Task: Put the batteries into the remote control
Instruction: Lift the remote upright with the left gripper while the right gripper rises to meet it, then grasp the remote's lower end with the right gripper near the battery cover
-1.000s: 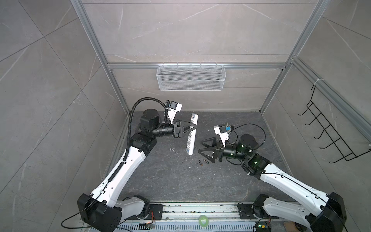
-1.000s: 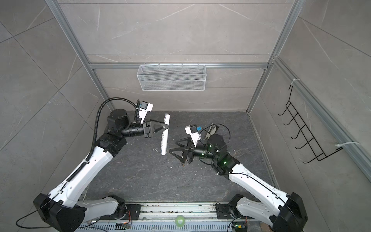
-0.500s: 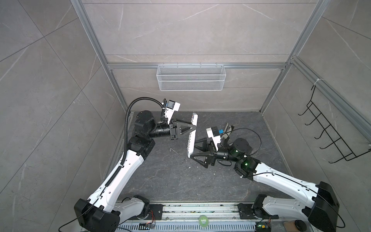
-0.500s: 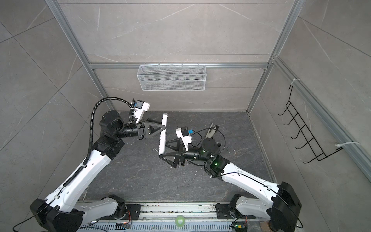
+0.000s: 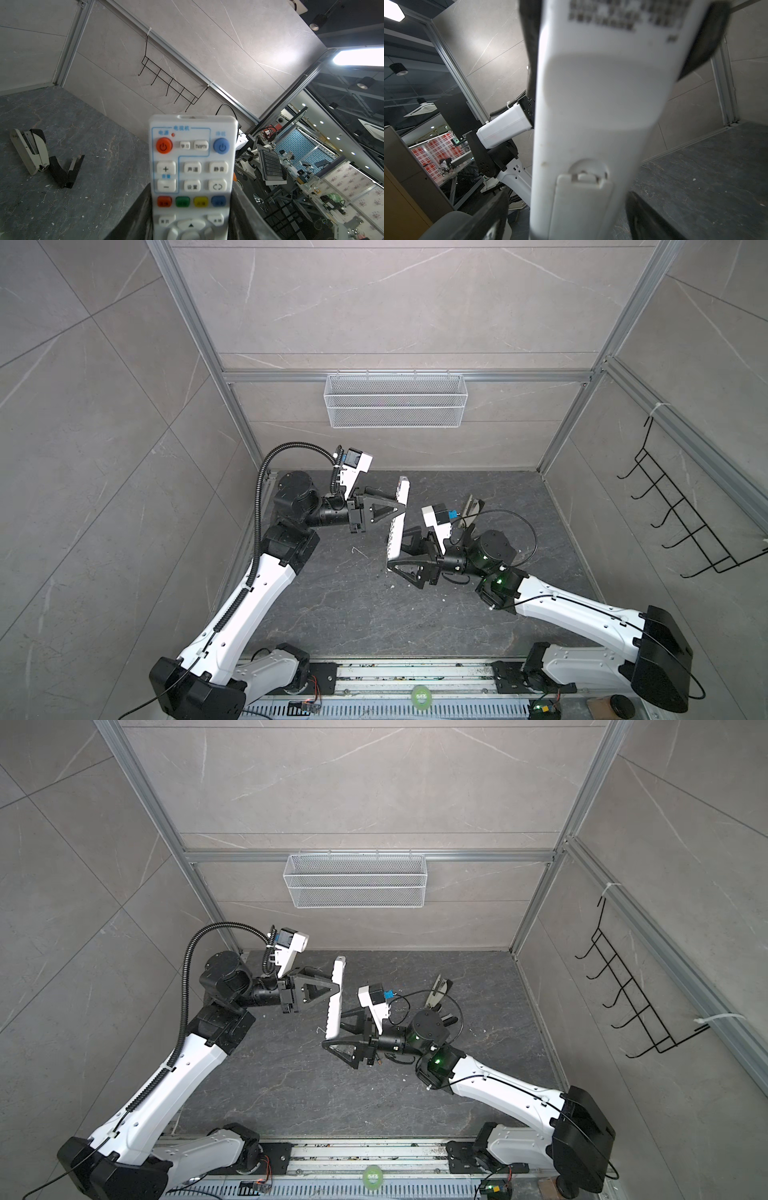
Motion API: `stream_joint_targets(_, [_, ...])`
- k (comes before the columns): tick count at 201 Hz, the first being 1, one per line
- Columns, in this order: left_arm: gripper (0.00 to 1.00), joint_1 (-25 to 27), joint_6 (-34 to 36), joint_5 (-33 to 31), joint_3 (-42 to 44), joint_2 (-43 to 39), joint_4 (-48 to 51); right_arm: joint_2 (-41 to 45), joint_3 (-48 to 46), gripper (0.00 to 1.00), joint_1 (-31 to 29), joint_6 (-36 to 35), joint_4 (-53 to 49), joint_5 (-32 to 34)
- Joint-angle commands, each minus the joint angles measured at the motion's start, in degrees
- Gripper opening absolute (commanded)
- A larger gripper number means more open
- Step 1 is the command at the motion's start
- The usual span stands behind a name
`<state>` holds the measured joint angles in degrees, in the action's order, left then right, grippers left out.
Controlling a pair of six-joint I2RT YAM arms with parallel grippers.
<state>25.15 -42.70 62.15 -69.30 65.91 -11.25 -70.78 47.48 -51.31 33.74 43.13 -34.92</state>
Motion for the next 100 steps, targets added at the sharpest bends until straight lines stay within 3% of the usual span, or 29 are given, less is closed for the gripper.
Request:
stream_joint_targets(1, [0.0, 0.3, -1.2, 1.7, -0.6, -1.4, -3.9, -0.1, 1.2, 0.83, -0.4, 0.1, 2.2, 0.5])
stream_joint_targets(55, [0.0, 0.3, -1.5, 1.4, -0.5, -2.0, -3.9, -0.7, 1.5, 0.55, -0.5, 0.0, 2.6, 0.9])
stream_joint_targets(100, [0.0, 0.3, -1.9, 0.4, -0.3, -1.4, -4.5, -0.2, 1.5, 0.39, -0.5, -0.4, 2.2, 1.1])
